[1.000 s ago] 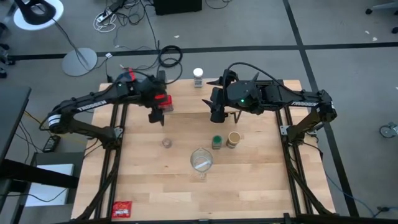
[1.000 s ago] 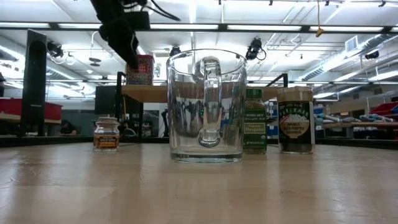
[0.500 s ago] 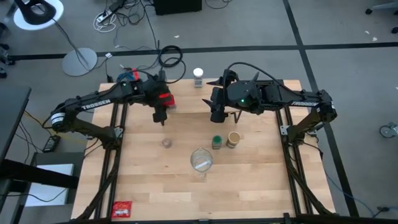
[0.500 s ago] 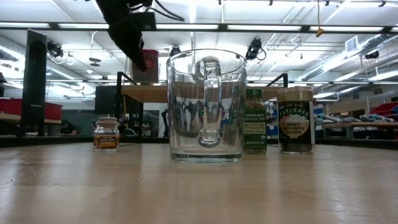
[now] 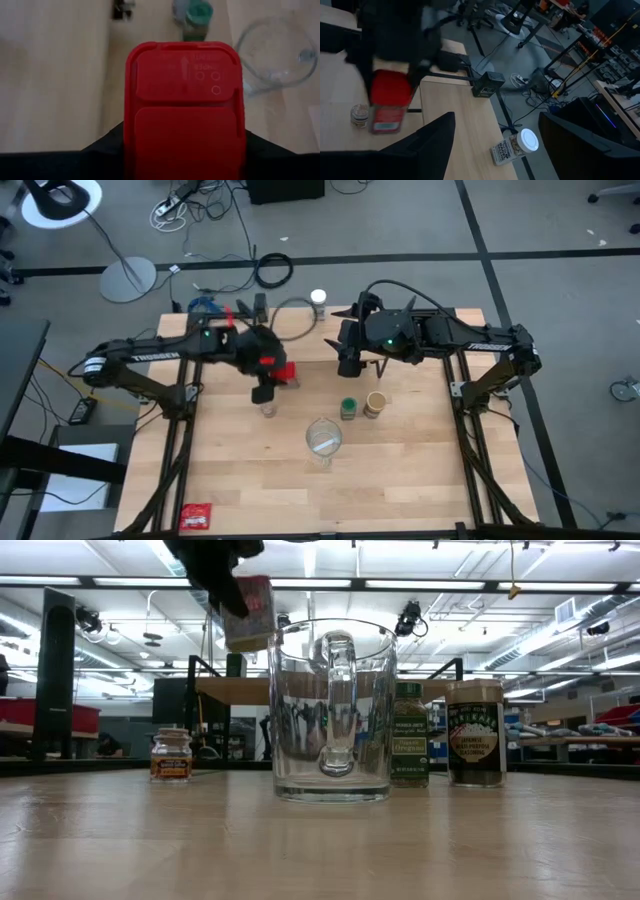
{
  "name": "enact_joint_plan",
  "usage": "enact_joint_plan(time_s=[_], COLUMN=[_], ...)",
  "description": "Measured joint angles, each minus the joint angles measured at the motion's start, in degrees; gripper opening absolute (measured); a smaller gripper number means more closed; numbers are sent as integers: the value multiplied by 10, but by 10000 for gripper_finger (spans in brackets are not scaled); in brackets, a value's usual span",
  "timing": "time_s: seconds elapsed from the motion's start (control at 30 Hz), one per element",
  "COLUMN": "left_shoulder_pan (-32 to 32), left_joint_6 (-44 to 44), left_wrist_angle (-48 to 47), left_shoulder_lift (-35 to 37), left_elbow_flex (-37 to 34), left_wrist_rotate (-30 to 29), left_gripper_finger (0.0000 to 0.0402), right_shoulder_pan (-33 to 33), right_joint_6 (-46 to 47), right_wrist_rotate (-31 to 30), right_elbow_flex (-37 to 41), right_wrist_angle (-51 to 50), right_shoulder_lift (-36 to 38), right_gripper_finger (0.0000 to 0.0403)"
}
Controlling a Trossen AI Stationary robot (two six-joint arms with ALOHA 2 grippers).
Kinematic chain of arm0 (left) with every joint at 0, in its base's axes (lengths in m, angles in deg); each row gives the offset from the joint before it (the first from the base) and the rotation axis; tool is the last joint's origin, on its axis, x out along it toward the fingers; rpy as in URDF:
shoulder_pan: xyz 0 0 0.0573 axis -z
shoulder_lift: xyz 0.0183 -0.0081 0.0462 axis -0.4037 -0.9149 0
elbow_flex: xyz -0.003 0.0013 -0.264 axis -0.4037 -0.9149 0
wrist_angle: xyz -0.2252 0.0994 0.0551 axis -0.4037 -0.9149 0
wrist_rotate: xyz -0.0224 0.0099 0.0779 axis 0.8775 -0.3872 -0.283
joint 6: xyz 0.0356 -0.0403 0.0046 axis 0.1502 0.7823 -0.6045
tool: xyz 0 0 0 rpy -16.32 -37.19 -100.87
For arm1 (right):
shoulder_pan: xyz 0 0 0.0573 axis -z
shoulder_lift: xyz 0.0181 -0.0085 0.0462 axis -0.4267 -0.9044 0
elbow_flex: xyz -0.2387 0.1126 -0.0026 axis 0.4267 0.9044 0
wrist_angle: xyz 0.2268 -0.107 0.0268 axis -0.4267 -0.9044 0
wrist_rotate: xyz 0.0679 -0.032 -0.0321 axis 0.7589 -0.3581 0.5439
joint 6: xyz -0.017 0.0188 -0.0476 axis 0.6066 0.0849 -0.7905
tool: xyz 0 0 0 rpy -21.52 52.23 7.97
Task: Shelf spices
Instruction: Remove the red seasoning can from the shelf
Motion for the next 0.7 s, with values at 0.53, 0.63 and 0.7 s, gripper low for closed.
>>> enact_joint_plan(time_s=[0.53,0.63,0.7], left_shoulder_pan=[82,82,82], left_joint_6=[117,127,128], left_wrist_angle=[191,191,200], left_shoulder_lift=[-72,-103,-123], left_elbow_flex=[-189,-194,-194], left_wrist_rotate=[-42,-65,-69], left_gripper_finger=[197,197,197], right_shoulder_pan=[0,0,0], right_joint_6=[-2,-1,-1], right_wrist_rotate=[3,3,3], right_elbow_flex=[0,0,0], right_wrist_angle=[7,9,9], right_shoulder_lift=[0,0,0], right_gripper_finger=[281,280,280])
